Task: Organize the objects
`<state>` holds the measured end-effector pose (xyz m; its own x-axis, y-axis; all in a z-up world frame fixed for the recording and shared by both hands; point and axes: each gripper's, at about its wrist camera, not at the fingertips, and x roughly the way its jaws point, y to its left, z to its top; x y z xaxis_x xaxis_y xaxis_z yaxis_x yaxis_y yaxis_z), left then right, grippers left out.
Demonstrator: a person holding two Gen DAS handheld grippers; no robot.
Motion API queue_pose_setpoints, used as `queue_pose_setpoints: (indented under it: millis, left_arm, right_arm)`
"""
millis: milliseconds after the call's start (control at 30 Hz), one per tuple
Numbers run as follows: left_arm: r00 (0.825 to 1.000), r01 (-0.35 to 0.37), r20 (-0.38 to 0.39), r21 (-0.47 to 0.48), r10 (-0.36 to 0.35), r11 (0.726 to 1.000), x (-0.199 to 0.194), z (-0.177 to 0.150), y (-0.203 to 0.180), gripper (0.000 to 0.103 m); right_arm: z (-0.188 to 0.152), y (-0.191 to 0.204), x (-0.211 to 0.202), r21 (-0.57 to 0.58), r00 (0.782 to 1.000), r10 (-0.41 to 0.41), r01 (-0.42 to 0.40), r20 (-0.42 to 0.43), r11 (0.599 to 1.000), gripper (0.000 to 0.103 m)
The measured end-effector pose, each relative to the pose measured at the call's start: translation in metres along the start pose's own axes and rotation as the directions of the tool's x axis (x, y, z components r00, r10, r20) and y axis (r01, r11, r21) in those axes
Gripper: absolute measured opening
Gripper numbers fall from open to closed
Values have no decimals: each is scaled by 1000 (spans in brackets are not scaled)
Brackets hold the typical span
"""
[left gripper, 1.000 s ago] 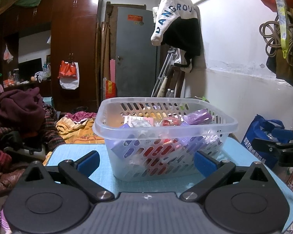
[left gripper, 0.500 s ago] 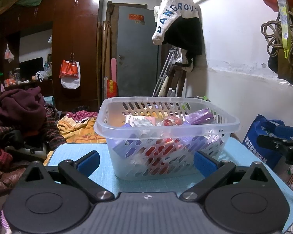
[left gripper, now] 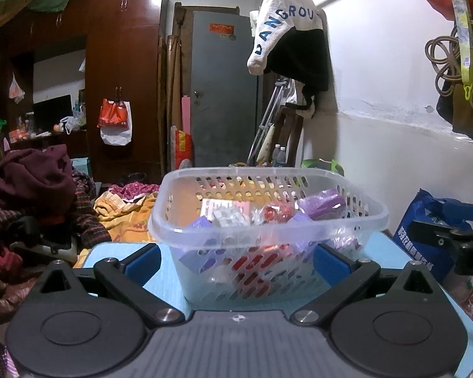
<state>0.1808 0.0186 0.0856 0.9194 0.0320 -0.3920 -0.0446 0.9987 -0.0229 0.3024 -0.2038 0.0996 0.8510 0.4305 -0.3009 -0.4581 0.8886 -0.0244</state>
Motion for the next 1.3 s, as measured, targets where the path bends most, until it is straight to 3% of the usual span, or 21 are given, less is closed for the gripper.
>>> queue_pose_setpoints:
  millis: [1300]
  left_arm:
    - [1000,2,-13,16,-2,1000,10,0,-14,103]
  right_arm:
    - [-2,-2,5,-12,1000,1,-2,-12,1000,103]
